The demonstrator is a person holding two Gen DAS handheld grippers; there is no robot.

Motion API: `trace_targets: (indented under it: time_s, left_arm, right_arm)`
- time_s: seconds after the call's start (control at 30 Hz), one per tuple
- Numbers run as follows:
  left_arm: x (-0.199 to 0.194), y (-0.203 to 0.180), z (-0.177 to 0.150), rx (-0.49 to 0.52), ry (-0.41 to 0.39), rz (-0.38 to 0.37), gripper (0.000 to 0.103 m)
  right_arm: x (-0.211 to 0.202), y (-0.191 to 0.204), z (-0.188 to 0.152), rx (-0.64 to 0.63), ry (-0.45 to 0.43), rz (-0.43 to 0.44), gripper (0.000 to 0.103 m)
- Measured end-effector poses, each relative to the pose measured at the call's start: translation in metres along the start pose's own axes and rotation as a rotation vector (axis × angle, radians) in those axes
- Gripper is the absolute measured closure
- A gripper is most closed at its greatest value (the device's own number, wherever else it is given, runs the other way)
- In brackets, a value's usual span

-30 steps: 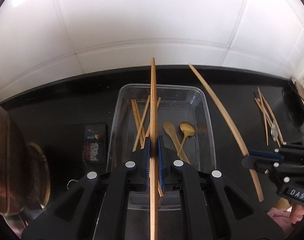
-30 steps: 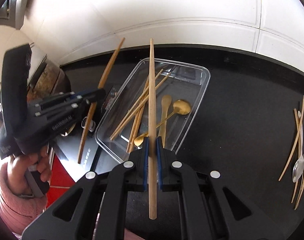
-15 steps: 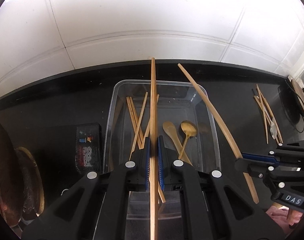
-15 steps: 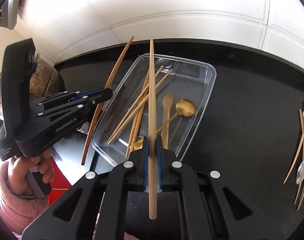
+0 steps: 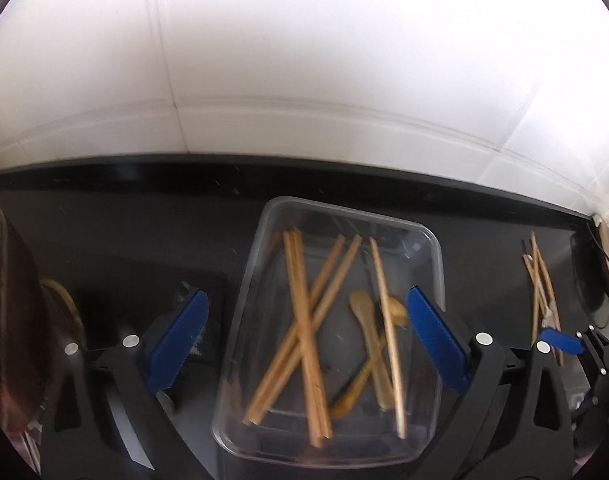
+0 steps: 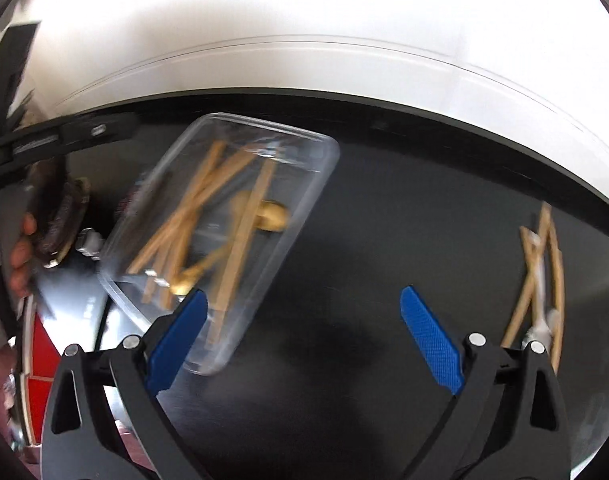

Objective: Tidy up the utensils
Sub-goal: 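Open both tools to drop the chopsticks into the container, then move both tools back over the remaining chopsticks and silver spoons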

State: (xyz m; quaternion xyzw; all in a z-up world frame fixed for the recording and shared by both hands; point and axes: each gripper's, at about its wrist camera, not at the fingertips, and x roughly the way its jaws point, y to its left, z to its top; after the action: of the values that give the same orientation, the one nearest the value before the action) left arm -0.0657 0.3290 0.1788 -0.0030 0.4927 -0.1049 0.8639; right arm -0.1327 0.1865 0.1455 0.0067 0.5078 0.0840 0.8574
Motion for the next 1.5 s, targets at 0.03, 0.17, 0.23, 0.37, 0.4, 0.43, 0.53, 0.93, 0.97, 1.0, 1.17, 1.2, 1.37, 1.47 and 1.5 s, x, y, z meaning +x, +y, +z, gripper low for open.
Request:
trace_targets:
  time_s: [0.03,0.17,0.23,0.37,0.4,0.43,0.53,0.93,0.97,1.0,1.17,1.2,1.37,1.47,1.5]
  left_arm:
    - [0.001,-0.008,-0.005,0.01,0.012,-0.006,0.006]
    - [0.005,-0.043,-0.017,0.065,0.046,-0.015,0.006]
    - [0.007,-0.064,-0.023,0.085,0.063,-0.034,0.006]
    - [0.014,-0.122,-0.033,0.135,0.09,-0.064,0.006]
    - [0.016,-0.136,-0.036,0.146,0.098,-0.071,0.006]
    - [0.019,-0.15,-0.039,0.156,0.108,-0.078,0.006]
    - [0.027,-0.185,-0.048,0.18,0.133,-0.088,0.006]
    - [0.05,-0.321,-0.075,0.276,0.188,-0.099,0.006]
    - [0.051,-0.327,-0.077,0.271,0.189,-0.1,0.006]
    - [0.054,-0.335,-0.079,0.266,0.192,-0.099,0.006]
    - [0.06,-0.365,-0.095,0.276,0.209,-0.072,0.006]
    - [0.061,-0.368,-0.099,0.281,0.215,-0.059,0.006]
    - [0.067,-0.379,-0.115,0.314,0.266,-0.012,0.006]
    - [0.074,-0.379,-0.117,0.303,0.29,0.008,0.006]
    - [0.075,-0.379,-0.116,0.299,0.294,0.01,0.006]
  right_arm:
    - [0.0,-0.011,-0.005,0.02,-0.009,-0.027,0.009]
    - [-0.003,-0.049,-0.02,0.078,0.013,-0.064,0.009]
    - [-0.012,-0.066,-0.025,0.074,0.012,-0.069,0.009]
    - [-0.033,-0.118,-0.037,0.088,-0.001,-0.114,0.007]
    - [-0.038,-0.137,-0.043,0.096,-0.002,-0.139,0.007]
    - [-0.042,-0.152,-0.048,0.101,-0.005,-0.172,0.007]
    - [-0.052,-0.206,-0.071,0.136,-0.001,-0.268,0.007]
    - [-0.058,-0.359,-0.153,0.374,0.083,-0.2,0.007]
    - [-0.059,-0.363,-0.153,0.36,0.083,-0.194,0.007]
    - [-0.058,-0.365,-0.153,0.337,0.082,-0.189,0.007]
    - [-0.046,-0.361,-0.152,0.208,0.132,-0.13,0.007]
    - [-0.042,-0.36,-0.152,0.19,0.145,-0.116,0.007]
    - [-0.029,-0.354,-0.145,0.117,0.166,-0.07,0.007]
    - [-0.023,-0.352,-0.139,0.096,0.171,-0.068,0.007]
    - [-0.02,-0.352,-0.137,0.097,0.175,-0.06,0.007]
